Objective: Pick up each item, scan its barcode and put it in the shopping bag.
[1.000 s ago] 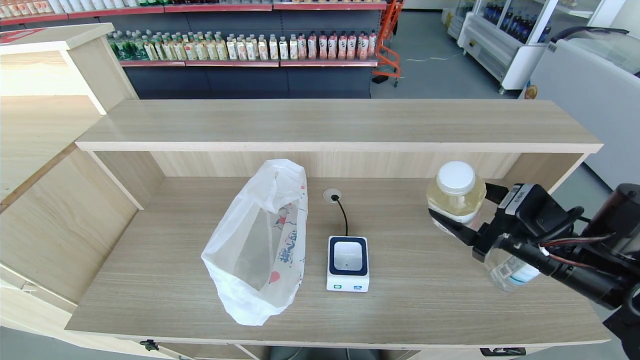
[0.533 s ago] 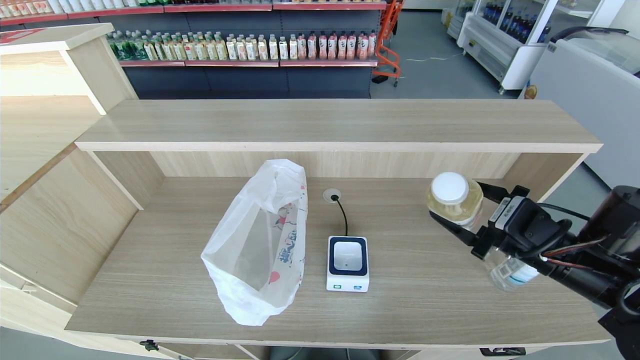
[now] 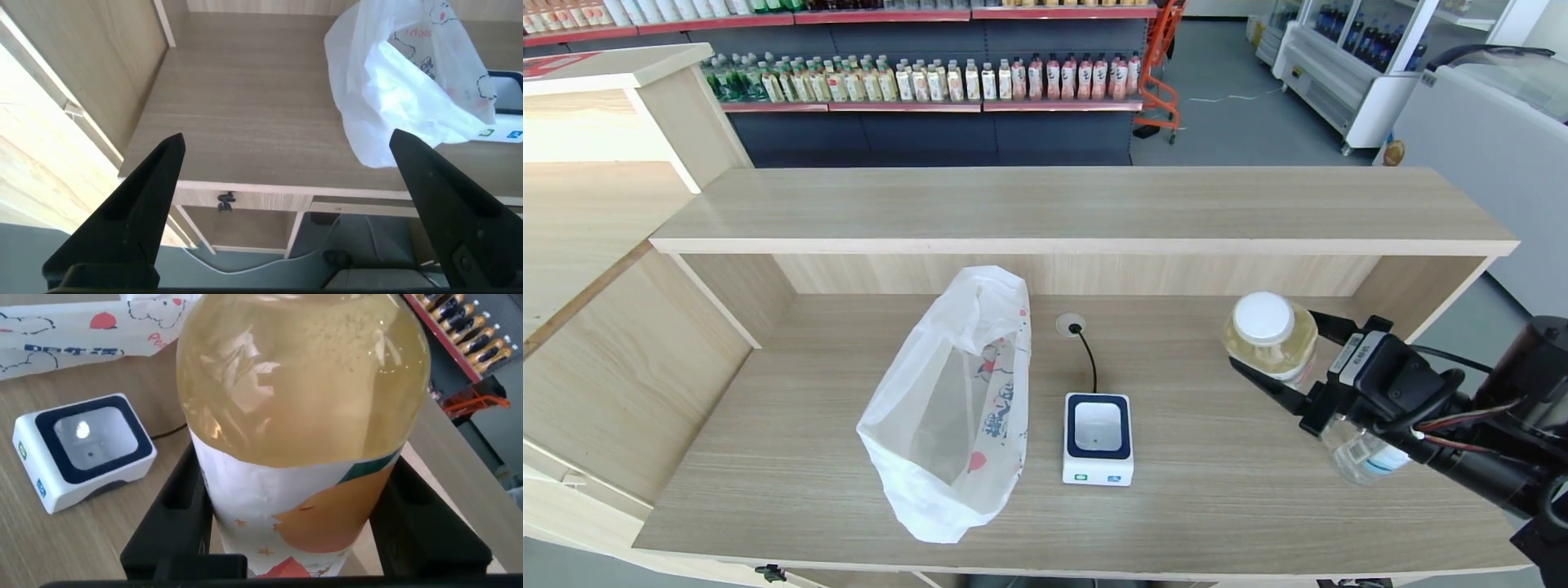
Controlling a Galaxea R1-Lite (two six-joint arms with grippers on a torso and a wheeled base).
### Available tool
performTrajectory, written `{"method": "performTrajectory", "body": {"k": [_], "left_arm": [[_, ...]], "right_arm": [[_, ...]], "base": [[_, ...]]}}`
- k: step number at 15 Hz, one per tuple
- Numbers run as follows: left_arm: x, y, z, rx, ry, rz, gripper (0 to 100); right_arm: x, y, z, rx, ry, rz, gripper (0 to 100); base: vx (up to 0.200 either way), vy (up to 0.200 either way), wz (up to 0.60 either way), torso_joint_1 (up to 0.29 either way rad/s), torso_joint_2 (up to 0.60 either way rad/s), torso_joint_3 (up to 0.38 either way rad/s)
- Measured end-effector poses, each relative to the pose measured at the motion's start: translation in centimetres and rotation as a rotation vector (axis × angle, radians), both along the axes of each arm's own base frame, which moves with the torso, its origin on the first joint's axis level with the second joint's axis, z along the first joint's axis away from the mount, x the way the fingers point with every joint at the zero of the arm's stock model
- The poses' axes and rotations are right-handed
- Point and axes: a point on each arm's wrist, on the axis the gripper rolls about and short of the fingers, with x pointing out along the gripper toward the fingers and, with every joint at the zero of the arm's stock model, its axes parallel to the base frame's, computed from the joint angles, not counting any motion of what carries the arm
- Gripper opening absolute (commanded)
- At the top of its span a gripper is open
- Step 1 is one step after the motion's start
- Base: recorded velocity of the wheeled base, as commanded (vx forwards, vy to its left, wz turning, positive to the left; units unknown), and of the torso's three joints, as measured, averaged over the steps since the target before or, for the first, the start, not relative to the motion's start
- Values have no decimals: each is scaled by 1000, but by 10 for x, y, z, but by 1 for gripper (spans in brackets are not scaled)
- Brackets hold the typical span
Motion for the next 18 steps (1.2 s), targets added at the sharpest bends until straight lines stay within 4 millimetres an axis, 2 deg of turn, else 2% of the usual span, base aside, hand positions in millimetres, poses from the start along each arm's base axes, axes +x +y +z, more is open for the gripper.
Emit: {"method": "performTrajectory", "body": {"k": [4,14,18], "left_arm": [[0,0,0,-2,0,0,100],[0,0,0,2,1,-1,100],[0,0,0,2,0,-1,100]], "right_arm": [[2,2,-4,10,33,8,0],[12,3,-30,-30,126,59,0],[15,4,-47,-133,106,205,0]], "base": [[0,200,0,-2,4,2],[0,0,0,0,0,0],[0,0,0,0,0,0]]}}
